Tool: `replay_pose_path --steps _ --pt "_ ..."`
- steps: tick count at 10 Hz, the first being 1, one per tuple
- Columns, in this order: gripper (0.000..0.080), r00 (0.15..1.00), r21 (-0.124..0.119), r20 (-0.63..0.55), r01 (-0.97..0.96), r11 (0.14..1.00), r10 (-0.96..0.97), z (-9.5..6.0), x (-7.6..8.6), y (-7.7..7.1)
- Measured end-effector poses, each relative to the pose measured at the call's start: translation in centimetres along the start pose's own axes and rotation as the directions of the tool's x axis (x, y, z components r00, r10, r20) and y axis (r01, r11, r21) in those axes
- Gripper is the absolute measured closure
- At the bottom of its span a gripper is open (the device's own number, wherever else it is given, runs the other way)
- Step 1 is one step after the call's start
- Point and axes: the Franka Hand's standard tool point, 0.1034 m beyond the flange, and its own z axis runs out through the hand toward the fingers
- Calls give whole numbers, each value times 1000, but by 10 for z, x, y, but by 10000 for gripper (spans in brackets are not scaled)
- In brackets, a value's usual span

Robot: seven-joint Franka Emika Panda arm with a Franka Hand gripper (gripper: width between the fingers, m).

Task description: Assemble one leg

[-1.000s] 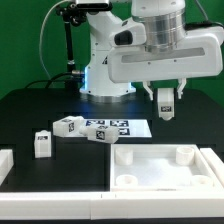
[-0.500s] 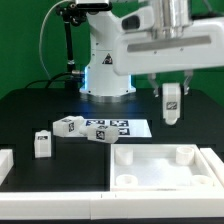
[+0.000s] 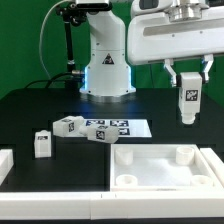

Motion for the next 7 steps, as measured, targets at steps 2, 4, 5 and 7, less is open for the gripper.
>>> replay_pose_path --steps 2,4,5,7 --pt "506 996 -16 -35 87 996 -87 2 37 12" --pt "506 981 -44 -75 174 984 -177 11 82 22" --pt "506 984 -41 -78 159 986 -162 12 83 21" --pt "506 984 -41 -75 161 986 -164 12 81 21"
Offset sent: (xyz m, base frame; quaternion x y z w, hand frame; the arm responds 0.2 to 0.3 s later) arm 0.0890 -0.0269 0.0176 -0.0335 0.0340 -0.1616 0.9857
